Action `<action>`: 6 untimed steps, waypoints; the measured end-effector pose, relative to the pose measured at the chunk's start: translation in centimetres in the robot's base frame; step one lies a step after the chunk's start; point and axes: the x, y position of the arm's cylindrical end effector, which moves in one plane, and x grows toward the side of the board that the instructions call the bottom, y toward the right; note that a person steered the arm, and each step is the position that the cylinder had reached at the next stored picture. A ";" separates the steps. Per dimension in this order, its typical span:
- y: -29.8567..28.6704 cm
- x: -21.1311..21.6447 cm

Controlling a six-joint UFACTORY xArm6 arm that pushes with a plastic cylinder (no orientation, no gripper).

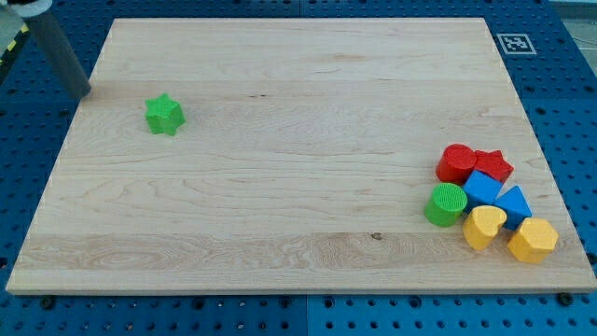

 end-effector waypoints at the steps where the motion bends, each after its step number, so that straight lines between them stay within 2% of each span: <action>1: 1.0 1.3; 2: 4.5 3.0; 6: 10.7 4.5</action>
